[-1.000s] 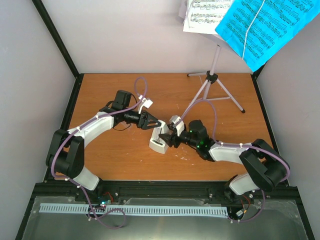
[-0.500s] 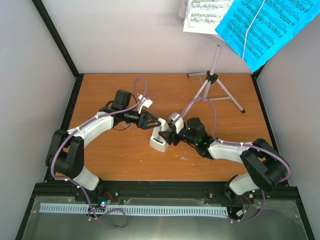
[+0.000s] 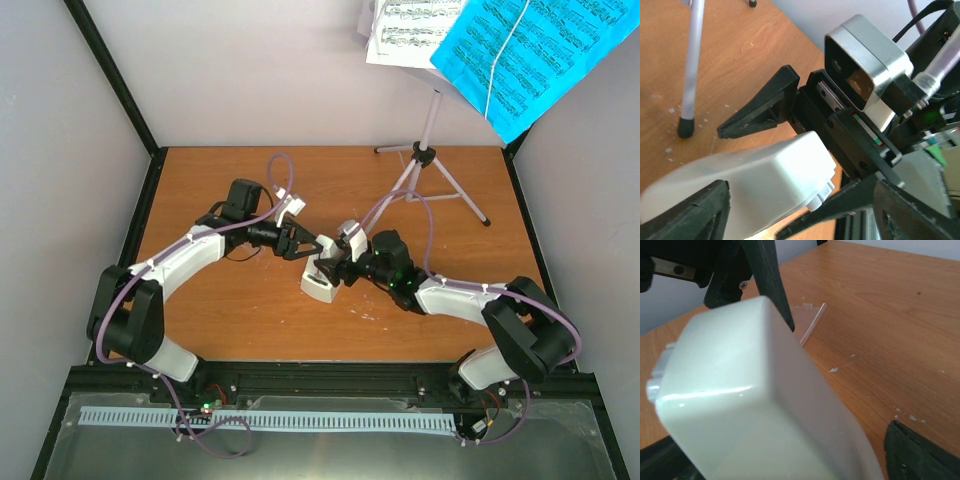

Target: Pack up the instrument practice props

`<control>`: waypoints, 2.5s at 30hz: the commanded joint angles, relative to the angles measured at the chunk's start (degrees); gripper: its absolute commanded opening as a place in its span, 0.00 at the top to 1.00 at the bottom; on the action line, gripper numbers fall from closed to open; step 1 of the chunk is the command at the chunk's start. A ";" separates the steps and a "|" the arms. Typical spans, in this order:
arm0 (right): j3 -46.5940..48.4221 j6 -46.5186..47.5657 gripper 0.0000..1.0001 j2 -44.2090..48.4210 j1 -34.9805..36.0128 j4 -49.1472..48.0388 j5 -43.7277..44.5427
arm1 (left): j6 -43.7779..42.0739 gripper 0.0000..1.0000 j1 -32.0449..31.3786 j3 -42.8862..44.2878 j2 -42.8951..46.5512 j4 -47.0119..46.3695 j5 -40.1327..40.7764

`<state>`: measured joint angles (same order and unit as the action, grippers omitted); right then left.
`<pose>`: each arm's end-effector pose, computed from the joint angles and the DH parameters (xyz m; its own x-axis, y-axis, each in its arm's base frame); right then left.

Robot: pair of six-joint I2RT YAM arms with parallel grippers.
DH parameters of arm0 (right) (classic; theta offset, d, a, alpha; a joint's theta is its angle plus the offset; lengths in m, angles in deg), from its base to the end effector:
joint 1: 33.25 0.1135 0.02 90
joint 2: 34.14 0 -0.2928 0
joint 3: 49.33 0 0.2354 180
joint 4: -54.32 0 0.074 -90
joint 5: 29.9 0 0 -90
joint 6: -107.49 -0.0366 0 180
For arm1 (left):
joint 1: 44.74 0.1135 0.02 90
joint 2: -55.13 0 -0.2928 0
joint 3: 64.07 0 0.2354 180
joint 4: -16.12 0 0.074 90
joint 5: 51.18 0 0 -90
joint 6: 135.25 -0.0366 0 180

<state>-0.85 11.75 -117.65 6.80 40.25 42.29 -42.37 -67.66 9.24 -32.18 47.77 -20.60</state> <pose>0.2081 0.1896 0.2304 -0.3556 -0.1745 -0.9182 -0.7997 0.5653 0.2023 0.2635 -0.1456 0.2828 -0.6956 0.2664 -0.6672 0.7184 0.2479 -0.6500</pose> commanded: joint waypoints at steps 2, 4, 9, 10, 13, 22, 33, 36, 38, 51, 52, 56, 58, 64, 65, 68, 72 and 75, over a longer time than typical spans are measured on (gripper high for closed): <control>1.36 0.02 0.05 4.44 0.00 1.19 -0.83 | -1.14 0.13 -0.46 0.68 5.33 -1.67 4.95; 1.06 0.15 0.01 7.01 -0.04 2.46 -2.23 | -0.55 0.09 -0.46 -0.28 8.81 -3.68 8.25; 1.91 -2.07 0.00 16.24 -0.11 10.89 -0.52 | 8.98 0.05 -0.46 -4.81 19.62 -10.98 19.40; 2.48 -2.61 0.00 18.37 -0.14 13.74 1.02 | 11.43 0.04 -0.46 -5.48 21.55 -11.40 22.05; 3.69 -4.72 0.00 24.94 -0.36 21.82 7.49 | 21.70 0.01 -0.39 -9.21 25.90 -13.24 32.40; 4.76 -7.18 0.00 37.14 -0.59 37.50 19.85 | 35.25 0.01 6.73 -18.72 22.32 -13.14 38.97; -0.79 -12.53 0.03 32.68 -0.59 34.48 14.89 | 39.60 0.01 12.41 -21.94 16.57 -11.92 47.42; -2.49 -14.18 0.04 32.71 -0.59 33.66 13.27 | 39.84 0.00 12.54 -21.31 14.90 -10.79 54.26; -2.72 -14.70 0.05 32.62 -0.59 34.23 13.24 | 38.26 0.00 12.63 -19.32 12.65 -9.65 57.52; -2.75 -13.91 0.06 39.20 -0.59 38.46 9.49 | 36.75 0.23 17.80 -5.26 -7.41 -8.61 59.57; -3.07 -13.80 0.07 39.47 -0.59 38.34 8.80 | 36.64 0.26 17.86 -3.97 -8.69 -8.21 60.01; -3.80 -12.88 0.06 39.82 -0.59 38.16 6.83 | 37.01 0.37 17.91 -1.36 -12.71 -6.25 62.95; -3.92 -12.77 0.07 39.83 -0.59 38.30 6.57 | 37.45 0.44 17.91 -2.34 -12.53 -7.14 63.83; -3.78 -13.16 0.06 39.56 -0.60 38.30 6.99 | 36.00 0.56 17.91 -3.62 -12.54 -6.83 63.98; -3.73 -13.17 0.06 39.49 -0.59 38.13 7.22 | 35.86 0.61 17.89 -4.07 -12.62 -7.10 63.86; -3.46 -12.92 0.06 39.07 -0.60 37.93 8.26 | 35.85 0.66 17.90 -4.23 -13.75 -7.22 62.76; -2.31 -12.64 0.06 38.43 -0.59 39.07 9.85 | 35.25 0.70 17.91 -3.08 -14.95 -7.26 61.48; -1.91 -12.63 0.06 38.57 -0.59 40.22 11.00 | 35.29 0.76 17.91 -3.34 -15.07 -7.10 62.07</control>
<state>-4.13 -1.56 -79.18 6.25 78.96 51.10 -6.22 -50.24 5.06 -46.63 40.43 41.54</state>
